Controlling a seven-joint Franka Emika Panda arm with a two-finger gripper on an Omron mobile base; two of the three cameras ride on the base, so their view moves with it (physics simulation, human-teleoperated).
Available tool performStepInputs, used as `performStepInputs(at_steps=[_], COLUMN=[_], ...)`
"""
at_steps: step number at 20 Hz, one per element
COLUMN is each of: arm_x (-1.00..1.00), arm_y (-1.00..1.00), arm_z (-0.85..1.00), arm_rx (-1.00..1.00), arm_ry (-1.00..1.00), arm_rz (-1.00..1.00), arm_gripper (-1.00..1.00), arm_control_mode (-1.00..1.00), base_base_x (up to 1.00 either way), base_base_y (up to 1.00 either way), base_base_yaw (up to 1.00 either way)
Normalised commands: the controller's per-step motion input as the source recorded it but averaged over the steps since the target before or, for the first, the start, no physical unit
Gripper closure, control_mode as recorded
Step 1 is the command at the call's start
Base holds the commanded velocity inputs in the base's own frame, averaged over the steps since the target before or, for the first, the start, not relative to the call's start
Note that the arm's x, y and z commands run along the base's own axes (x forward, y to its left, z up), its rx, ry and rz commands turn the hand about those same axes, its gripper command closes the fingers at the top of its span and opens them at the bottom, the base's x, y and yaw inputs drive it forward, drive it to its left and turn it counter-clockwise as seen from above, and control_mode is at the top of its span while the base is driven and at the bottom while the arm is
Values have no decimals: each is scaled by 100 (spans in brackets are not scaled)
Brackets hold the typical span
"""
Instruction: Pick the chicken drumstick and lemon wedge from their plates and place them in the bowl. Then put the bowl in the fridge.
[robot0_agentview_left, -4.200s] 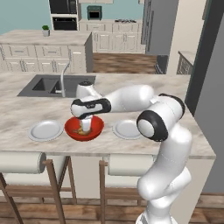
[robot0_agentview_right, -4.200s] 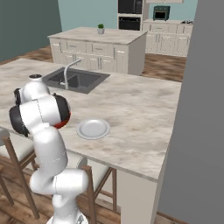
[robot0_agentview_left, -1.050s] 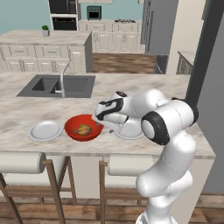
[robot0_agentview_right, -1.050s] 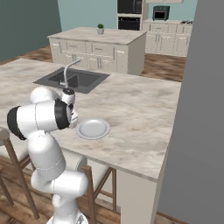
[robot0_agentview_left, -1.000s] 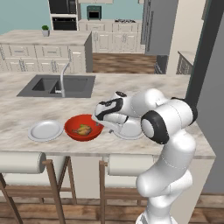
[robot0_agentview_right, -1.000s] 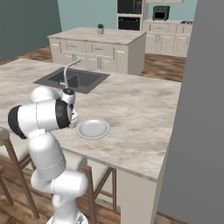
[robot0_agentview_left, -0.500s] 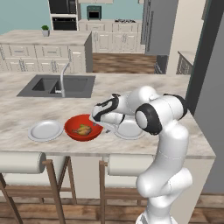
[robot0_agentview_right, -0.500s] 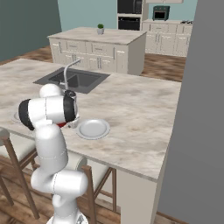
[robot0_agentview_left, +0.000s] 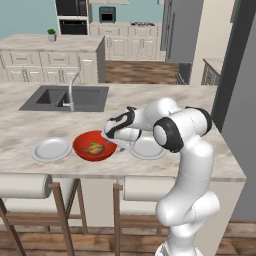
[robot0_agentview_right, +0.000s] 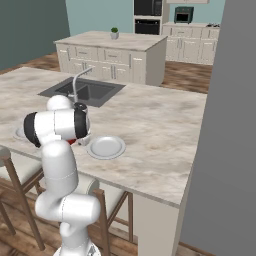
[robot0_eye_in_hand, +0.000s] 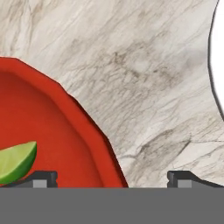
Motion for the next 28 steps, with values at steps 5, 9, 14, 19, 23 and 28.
performStepInputs(at_steps=[5, 9, 14, 19, 23, 28], arm_x=[-7, -13, -27, -36, -33, -25], arm_y=[18, 13, 4, 0, 0, -4], arm_z=[-21, -15, -3, 22, 32, 40], arm_rx=[1, 3, 1, 1, 4, 9], arm_ry=[0, -4, -10, -13, -7, -13], arm_rz=[-2, -1, 0, 0, 0, 0], arm_gripper=[100, 100, 100, 100, 100, 100], arm_control_mode=[-100, -100, -100, -100, -100, -100], base_base_x=[0, 0, 0, 0, 0, 0], base_base_y=[0, 0, 0, 0, 0, 0], base_base_yaw=[0, 0, 0, 0, 0, 0])
